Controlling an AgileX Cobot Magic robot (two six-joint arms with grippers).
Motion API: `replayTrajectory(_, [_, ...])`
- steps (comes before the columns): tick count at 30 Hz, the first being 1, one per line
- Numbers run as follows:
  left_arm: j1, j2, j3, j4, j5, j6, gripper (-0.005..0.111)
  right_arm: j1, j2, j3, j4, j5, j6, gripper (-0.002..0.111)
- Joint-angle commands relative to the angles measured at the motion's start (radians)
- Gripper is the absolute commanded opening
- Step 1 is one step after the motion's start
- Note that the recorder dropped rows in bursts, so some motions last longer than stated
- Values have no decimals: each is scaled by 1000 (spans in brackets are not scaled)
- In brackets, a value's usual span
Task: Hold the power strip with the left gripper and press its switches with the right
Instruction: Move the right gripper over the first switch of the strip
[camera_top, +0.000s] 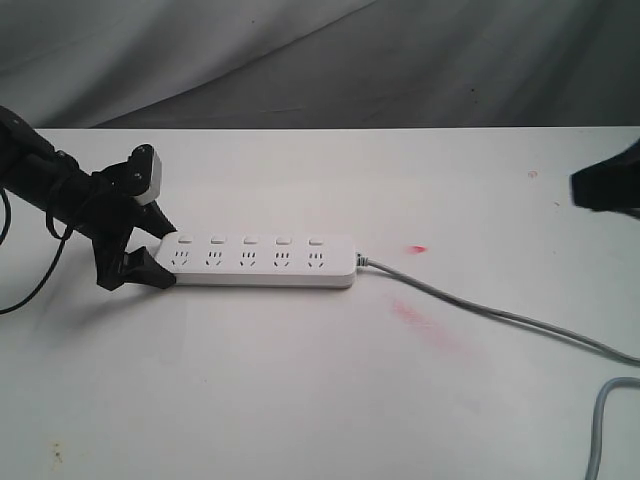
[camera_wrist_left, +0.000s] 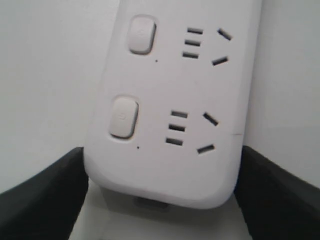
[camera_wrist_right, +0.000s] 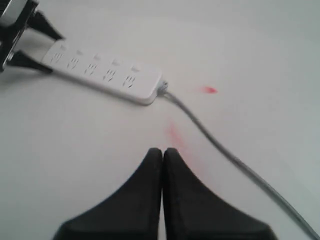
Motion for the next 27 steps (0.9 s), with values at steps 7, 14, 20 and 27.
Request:
replayTrajectory(7, [0, -2, -5, -8, -3, 1, 57, 101, 463, -355, 149, 133, -440, 0])
replayTrajectory(14, [0, -2, -5, -8, -3, 1, 57, 110, 742, -611, 229, 146, -735, 0])
replayTrajectory(20, [0, -2, -5, -8, -3, -1, 57, 170, 918, -735, 238, 148, -840, 0])
replayTrajectory(27, [0, -2, -5, -8, -3, -1, 57, 253, 1108, -885, 243, 128, -865, 0])
